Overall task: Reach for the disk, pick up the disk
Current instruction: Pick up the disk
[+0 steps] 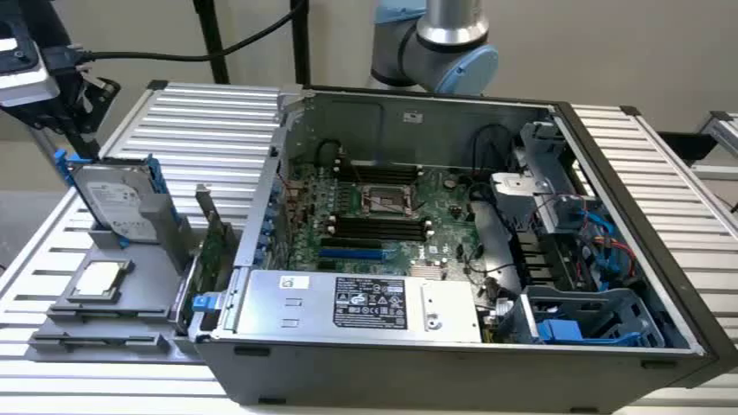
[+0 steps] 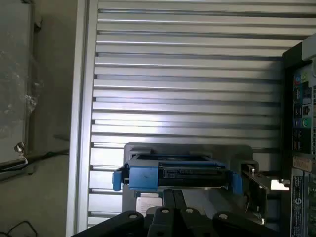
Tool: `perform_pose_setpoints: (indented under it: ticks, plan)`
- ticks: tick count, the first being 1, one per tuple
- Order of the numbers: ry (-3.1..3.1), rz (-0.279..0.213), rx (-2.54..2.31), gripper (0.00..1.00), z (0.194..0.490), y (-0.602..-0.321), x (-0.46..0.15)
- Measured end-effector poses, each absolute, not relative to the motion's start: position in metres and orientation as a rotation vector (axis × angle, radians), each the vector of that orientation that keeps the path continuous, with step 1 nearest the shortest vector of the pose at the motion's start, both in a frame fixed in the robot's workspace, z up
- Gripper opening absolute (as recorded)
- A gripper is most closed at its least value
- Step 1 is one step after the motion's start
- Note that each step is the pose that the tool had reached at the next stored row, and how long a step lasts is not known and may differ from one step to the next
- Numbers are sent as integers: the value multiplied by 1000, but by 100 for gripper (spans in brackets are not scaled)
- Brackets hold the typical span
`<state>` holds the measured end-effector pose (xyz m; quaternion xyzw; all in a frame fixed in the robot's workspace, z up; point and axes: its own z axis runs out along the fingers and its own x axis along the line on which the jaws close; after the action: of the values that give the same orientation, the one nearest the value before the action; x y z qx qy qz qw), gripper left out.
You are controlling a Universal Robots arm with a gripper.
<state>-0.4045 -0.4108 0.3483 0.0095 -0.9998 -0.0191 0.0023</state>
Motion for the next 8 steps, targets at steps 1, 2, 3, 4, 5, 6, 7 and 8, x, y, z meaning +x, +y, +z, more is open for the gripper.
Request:
perform_pose_setpoints:
  ticks: [1,2,3,4,5,6,7,8]
  plan:
    - [-3136,-60,30,11,348,-411,-404]
    - [-3136,-60,30,11,348,-411,-404]
    - [-3136,-60,30,11,348,-411,-404]
    - [-3136,-60,30,11,348,-411,-404]
    - [-3136,-60,30,11,348,-411,-404]
    - [-3136,-60,30,11,348,-411,-404]
    - [-3136,-60,30,11,348,-411,-404]
    - [-3136,-60,30,11,348,-411,-404]
